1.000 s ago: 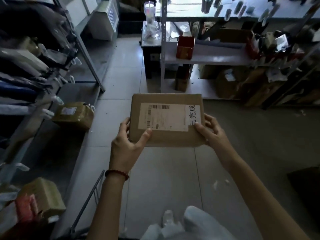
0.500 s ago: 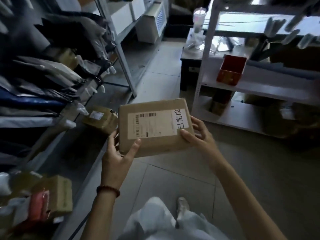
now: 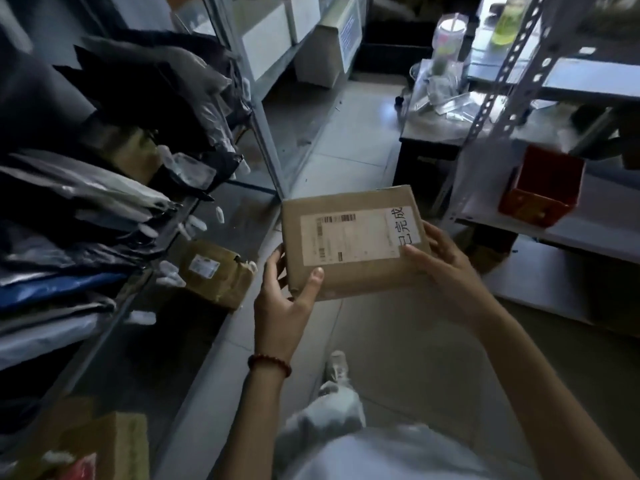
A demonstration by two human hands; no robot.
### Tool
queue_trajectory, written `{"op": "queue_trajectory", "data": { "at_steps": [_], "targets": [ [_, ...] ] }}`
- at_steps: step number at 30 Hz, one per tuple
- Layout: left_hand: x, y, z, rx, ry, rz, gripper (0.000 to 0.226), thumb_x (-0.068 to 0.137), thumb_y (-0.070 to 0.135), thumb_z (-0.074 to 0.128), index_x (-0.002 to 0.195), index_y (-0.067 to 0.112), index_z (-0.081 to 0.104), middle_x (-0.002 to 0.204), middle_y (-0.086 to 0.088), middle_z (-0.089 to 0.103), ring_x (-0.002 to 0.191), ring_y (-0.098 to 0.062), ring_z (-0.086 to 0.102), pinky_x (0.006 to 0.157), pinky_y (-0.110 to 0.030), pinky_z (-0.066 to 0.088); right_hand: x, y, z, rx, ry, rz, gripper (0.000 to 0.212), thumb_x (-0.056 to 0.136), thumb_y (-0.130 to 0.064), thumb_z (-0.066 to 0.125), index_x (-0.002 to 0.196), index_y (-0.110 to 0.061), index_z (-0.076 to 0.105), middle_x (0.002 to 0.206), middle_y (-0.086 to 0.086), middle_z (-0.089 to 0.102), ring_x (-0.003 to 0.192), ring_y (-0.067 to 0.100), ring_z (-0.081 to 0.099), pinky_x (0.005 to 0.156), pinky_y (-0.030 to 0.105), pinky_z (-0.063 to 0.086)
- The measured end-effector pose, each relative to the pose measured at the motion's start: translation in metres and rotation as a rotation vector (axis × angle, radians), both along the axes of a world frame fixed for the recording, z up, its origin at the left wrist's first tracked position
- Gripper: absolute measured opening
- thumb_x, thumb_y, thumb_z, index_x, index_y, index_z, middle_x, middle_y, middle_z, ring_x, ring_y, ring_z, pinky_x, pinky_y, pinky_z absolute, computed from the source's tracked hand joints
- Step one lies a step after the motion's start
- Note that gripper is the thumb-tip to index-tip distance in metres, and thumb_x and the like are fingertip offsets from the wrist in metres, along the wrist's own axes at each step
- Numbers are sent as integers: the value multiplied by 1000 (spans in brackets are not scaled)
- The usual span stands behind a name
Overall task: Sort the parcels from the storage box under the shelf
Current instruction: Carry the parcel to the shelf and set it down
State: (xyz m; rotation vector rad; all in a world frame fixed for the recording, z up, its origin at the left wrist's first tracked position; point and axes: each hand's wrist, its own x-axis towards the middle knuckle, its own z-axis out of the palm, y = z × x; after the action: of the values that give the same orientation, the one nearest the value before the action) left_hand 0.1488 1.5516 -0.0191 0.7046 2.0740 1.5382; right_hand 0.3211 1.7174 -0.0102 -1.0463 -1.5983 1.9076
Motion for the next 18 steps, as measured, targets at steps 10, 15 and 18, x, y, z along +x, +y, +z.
{"op": "queue_trajectory", "data": {
  "at_steps": [10,15,18],
  "targets": [
    [-139,159,9,-67,76,-148,59,82,40,68,135,32,43,130,11,55,115,1,52,80,-3,40,-105,133,-1,3,-67,-128,67,71,-44,68,133,-42,41,126,-14,54,111,7,58,77,22,54],
    [-174,262,10,-58,45,-178,57,79,44,66,130,40,41,123,16,55,108,13,50,71,1,41,-143,236,-8,20,-60,-152,70,70,-39,69,134,-34,42,128,-7,56,115,12,58,84,29,55],
    [-191,314,21,-51,46,-157,71,72,53,63,136,35,40,128,11,56,117,-4,52,78,-9,43,-168,295,-2,10,-26,-161,74,69,-37,69,137,-30,41,129,-1,57,117,18,58,94,41,52]
  ]
}}
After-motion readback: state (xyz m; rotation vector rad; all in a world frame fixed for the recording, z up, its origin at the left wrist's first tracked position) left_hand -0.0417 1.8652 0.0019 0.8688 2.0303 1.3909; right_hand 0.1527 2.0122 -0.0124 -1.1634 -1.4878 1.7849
